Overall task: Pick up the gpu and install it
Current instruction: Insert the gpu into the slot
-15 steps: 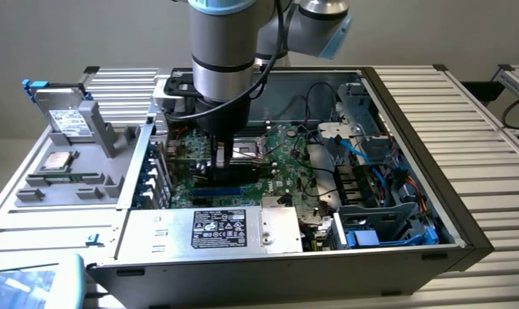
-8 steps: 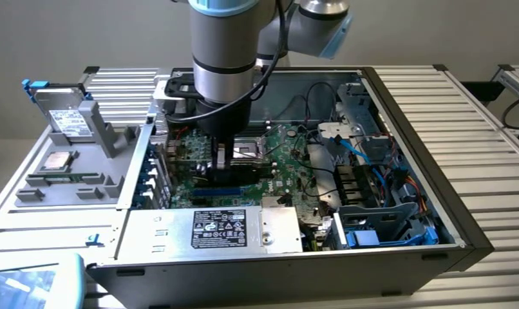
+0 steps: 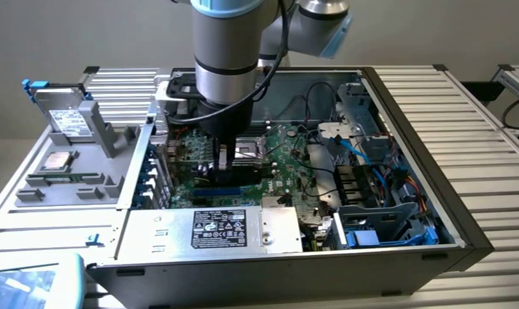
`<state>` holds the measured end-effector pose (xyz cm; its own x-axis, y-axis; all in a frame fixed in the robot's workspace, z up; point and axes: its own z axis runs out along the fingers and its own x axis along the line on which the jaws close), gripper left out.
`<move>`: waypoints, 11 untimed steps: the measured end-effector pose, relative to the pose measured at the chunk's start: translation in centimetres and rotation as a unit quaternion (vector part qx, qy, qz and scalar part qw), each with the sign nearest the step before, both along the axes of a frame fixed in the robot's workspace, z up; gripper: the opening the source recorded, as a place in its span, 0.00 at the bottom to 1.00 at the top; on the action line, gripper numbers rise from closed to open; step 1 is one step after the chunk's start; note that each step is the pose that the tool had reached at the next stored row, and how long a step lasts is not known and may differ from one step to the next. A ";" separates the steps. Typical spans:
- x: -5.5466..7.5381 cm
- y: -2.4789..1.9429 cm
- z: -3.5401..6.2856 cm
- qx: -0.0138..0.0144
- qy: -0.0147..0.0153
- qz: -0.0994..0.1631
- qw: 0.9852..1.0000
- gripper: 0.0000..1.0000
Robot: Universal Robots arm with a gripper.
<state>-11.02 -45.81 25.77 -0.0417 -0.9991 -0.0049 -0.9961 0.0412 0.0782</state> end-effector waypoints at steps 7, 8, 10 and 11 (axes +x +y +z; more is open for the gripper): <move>0.0 -0.36 -0.18 0.002 0.000 0.000 1.000 0.28; 0.0 -0.43 -0.21 0.002 0.000 0.000 1.000 0.28; -0.1 -0.46 -0.32 0.002 0.000 0.000 1.000 0.28; -0.1 -0.46 -0.36 0.002 0.000 0.000 1.000 0.28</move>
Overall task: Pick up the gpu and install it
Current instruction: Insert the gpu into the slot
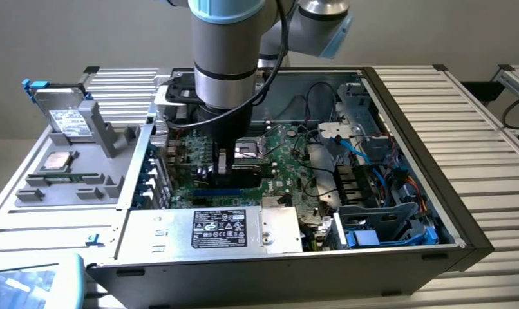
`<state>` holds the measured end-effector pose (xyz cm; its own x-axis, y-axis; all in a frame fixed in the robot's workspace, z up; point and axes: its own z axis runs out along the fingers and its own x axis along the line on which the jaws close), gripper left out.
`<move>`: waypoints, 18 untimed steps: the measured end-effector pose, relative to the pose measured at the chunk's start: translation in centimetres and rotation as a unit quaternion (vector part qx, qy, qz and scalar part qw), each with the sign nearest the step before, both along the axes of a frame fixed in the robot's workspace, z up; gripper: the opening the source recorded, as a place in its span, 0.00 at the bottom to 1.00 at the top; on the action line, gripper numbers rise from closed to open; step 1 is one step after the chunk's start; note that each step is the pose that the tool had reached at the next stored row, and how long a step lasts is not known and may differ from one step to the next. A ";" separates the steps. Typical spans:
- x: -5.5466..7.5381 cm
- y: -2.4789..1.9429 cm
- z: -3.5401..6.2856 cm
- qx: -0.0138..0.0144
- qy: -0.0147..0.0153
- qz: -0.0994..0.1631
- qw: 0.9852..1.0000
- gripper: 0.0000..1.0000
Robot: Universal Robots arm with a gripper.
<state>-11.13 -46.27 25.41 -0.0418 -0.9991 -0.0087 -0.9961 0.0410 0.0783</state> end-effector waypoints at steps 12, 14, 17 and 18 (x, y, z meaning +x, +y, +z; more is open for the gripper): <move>-0.6 0.00 -0.47 0.000 0.000 0.000 1.000 0.28; -0.6 0.00 -0.56 0.000 0.000 0.000 1.000 0.28; -0.7 0.07 -0.64 0.000 0.000 -0.001 1.000 0.28; -0.7 0.11 -0.65 0.000 0.000 -0.001 1.000 0.28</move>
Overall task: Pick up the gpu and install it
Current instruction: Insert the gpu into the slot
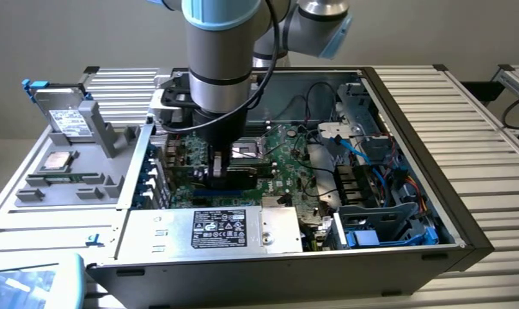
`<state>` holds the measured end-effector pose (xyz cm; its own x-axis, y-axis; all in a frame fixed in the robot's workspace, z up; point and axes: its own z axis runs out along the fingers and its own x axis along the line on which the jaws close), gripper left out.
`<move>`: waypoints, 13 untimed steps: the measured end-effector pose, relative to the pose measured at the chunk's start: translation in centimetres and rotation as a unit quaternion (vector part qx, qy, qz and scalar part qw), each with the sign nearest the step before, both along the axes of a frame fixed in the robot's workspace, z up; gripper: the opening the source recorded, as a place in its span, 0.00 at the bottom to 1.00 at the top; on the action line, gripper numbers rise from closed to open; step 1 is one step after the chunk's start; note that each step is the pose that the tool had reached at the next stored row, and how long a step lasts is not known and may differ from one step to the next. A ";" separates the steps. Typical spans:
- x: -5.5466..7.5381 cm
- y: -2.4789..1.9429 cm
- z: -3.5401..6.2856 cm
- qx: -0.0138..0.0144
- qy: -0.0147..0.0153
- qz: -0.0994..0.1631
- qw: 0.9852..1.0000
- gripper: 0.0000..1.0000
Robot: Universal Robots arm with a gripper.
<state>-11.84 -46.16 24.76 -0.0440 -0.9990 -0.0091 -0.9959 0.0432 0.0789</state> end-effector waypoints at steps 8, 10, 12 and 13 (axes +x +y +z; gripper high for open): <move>-0.3 0.06 -0.15 0.000 0.000 0.000 1.000 0.28; -0.3 0.06 -0.16 0.000 0.000 0.000 1.000 0.28; -0.3 0.06 -0.16 0.000 0.000 0.000 1.000 0.28; -0.3 0.06 -0.16 0.000 0.000 0.000 1.000 0.28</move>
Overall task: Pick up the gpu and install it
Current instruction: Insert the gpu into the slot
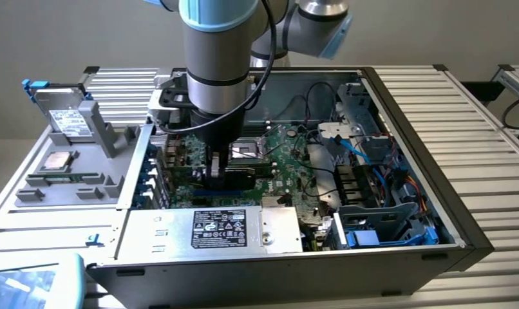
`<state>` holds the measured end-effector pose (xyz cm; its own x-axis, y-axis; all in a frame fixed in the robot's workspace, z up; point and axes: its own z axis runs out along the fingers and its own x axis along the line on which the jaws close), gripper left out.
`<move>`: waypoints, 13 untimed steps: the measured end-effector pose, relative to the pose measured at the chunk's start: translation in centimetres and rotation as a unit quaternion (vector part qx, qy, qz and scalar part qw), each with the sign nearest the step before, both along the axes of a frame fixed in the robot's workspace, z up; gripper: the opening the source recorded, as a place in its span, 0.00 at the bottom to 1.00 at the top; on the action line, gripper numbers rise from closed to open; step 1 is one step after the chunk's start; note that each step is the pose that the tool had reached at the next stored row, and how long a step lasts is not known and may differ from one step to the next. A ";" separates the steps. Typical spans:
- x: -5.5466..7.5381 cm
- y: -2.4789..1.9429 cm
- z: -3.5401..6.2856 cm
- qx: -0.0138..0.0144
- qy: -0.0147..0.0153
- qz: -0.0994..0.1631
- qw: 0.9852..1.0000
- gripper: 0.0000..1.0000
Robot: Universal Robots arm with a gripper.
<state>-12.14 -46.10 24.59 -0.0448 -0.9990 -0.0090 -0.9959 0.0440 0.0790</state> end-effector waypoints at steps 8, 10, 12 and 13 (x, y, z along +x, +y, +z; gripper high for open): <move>0.0 0.19 0.00 -0.001 0.000 0.000 1.000 0.28; 0.0 0.27 0.00 -0.002 0.000 0.000 1.000 0.28; 0.0 0.29 0.00 -0.002 0.000 0.000 1.000 0.28; 0.0 0.29 0.00 -0.002 0.000 0.000 1.000 0.28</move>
